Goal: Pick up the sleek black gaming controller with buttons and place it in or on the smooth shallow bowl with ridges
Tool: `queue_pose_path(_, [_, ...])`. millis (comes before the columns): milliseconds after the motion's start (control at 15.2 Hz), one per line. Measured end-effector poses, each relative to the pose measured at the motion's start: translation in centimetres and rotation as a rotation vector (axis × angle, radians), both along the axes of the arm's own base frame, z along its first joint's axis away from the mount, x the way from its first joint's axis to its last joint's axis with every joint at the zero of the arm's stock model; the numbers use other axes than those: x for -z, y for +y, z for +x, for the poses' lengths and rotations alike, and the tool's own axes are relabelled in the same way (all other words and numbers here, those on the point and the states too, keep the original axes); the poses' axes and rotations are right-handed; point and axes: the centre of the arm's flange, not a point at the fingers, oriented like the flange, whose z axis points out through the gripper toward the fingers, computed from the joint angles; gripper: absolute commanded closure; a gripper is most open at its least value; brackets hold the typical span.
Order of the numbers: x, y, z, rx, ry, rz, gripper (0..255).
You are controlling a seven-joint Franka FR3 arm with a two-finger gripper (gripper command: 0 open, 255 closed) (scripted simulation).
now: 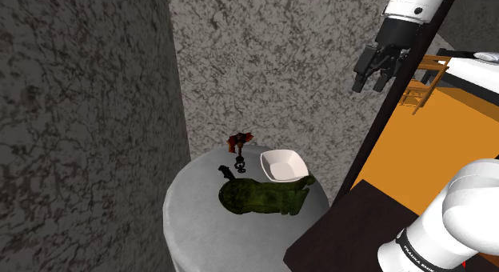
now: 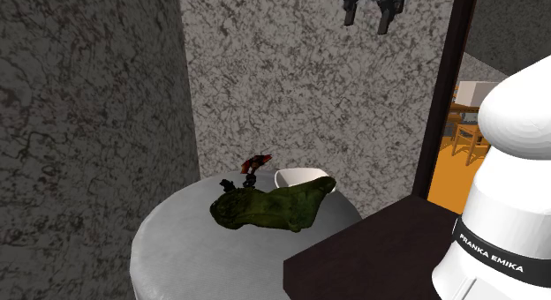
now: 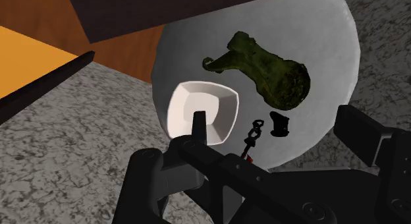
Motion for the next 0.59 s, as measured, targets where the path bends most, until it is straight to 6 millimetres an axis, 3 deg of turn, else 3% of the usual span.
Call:
queue_pose_path(132, [0.5, 0.1, 0.5, -0.001, 0.001, 0.001, 0])
queue_pose_path(594, [6.8, 2.1, 5.6, -0.017, 0.001, 0.015, 0])
